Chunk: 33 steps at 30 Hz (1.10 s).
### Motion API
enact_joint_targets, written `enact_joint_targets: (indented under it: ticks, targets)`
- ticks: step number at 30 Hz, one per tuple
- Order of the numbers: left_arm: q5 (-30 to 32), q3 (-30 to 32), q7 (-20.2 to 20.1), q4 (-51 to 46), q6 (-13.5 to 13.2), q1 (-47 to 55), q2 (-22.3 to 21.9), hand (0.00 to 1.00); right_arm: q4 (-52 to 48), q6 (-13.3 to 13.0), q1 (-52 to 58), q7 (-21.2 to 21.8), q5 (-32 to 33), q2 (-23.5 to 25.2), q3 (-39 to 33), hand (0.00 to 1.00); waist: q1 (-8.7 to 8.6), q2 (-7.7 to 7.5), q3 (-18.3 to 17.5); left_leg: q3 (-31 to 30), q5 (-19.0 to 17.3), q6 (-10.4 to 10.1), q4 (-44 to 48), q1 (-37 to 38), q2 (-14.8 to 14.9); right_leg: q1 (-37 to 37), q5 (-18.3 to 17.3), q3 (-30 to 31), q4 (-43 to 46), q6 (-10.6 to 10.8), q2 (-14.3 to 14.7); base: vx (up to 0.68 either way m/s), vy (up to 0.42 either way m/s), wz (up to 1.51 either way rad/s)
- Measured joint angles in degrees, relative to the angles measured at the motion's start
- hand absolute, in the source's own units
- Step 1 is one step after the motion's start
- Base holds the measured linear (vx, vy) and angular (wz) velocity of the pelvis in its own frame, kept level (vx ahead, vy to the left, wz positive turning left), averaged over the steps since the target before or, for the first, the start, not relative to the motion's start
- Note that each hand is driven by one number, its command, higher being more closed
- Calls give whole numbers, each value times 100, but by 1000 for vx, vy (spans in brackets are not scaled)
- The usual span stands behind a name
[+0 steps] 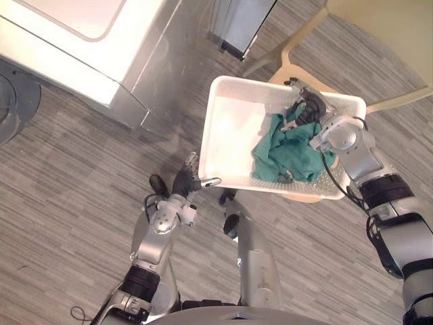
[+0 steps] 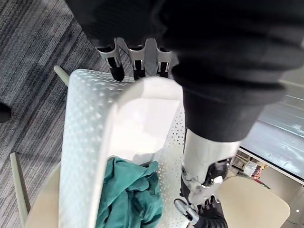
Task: Pick up the laundry basket with both hands and put the clothes into the washing machine.
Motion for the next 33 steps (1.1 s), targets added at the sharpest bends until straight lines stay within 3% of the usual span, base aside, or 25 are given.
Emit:
enact_joint_targets:
  ticks: [5,14,24,33]
  targets:
    - [-15,11,-11,-16,0,-88,9,0,-172,116,285,174,-53,-110,-13,0,26,-3,-5,0,-143,-1,162,-19,36,49,38,28,-61,31,5,2,12,-4]
    - [-24,258,-18,-250,-1,-165,-14,0,-278,136,404,174,-260,-91,-297,0,114,-3,-10,-4,-79,35,173,-56,108,71,150,34,-236,0,129,4,-21,-4]
    - [-210,367,-124,-270,-1,-161,-17,0,323,408,262,101,-462,-46,-779,0,114,-4,-12,-4,-75,45,212,-56,143,99,190,23,-324,24,171,-3,-4,-1]
    - [-347,262,-146,-459,-4,-128,-14,0,93,485,-481,-647,-73,-77,-1671,0,33,-4,-12,10,-26,52,230,-189,202,19,306,-10,-490,27,227,-8,-11,-2]
